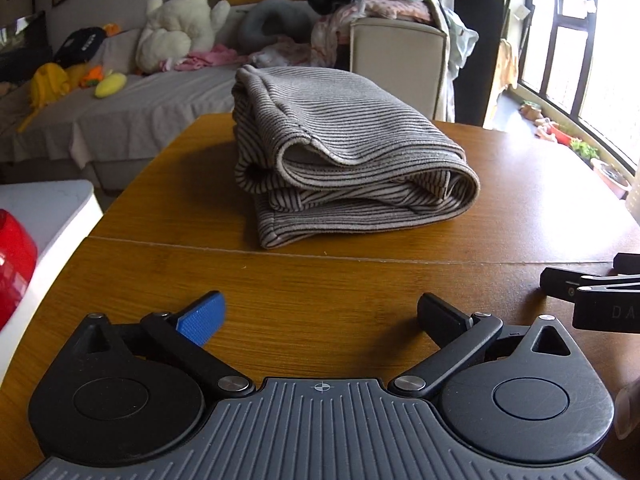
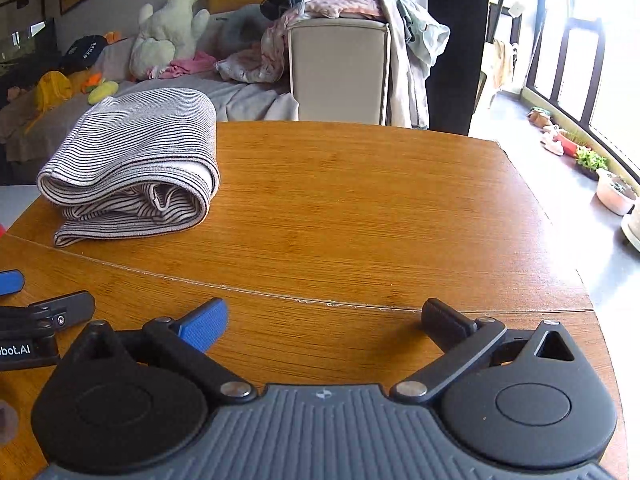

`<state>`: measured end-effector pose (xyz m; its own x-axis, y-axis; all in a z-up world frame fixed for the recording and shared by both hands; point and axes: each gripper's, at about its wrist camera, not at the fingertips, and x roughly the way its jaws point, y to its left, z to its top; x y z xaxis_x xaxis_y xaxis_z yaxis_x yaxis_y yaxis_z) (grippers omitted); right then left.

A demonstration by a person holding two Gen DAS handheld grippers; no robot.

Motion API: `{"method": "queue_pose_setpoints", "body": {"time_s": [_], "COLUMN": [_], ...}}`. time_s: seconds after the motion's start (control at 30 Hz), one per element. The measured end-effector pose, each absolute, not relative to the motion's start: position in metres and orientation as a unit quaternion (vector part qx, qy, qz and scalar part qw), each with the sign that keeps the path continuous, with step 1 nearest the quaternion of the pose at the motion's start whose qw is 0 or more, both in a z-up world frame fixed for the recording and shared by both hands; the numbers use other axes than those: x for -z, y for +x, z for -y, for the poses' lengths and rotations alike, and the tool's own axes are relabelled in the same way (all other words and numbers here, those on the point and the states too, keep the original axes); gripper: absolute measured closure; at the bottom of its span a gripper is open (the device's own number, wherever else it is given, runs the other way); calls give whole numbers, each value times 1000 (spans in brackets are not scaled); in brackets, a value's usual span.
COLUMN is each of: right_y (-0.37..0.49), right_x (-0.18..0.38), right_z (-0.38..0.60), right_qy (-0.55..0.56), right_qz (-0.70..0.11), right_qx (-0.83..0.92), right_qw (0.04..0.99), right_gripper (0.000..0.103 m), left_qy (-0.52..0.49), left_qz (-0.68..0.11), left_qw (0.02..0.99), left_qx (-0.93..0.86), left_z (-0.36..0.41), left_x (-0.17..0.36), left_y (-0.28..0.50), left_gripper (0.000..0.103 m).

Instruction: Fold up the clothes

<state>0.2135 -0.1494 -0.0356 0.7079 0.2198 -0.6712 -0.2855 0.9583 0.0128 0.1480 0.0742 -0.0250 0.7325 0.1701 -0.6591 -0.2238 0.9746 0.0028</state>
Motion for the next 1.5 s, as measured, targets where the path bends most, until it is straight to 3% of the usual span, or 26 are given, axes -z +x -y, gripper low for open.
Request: {"method": "queue_pose_setpoints", "body": {"time_s": [1.5], "right_y": [213], "right_x": [38], "right_z": [150], "right_qy": [-47], "right_qz": [-354], "right_qx": [-150], "right_qw": [922], "right_gripper": [0], "left_qy": [-43], "left_qz": [-349], "left_qw": [930], "left_qx": [-109], "left_z": [-74], "left_x": [23], "left_y": [158], "left_gripper": [0]}}
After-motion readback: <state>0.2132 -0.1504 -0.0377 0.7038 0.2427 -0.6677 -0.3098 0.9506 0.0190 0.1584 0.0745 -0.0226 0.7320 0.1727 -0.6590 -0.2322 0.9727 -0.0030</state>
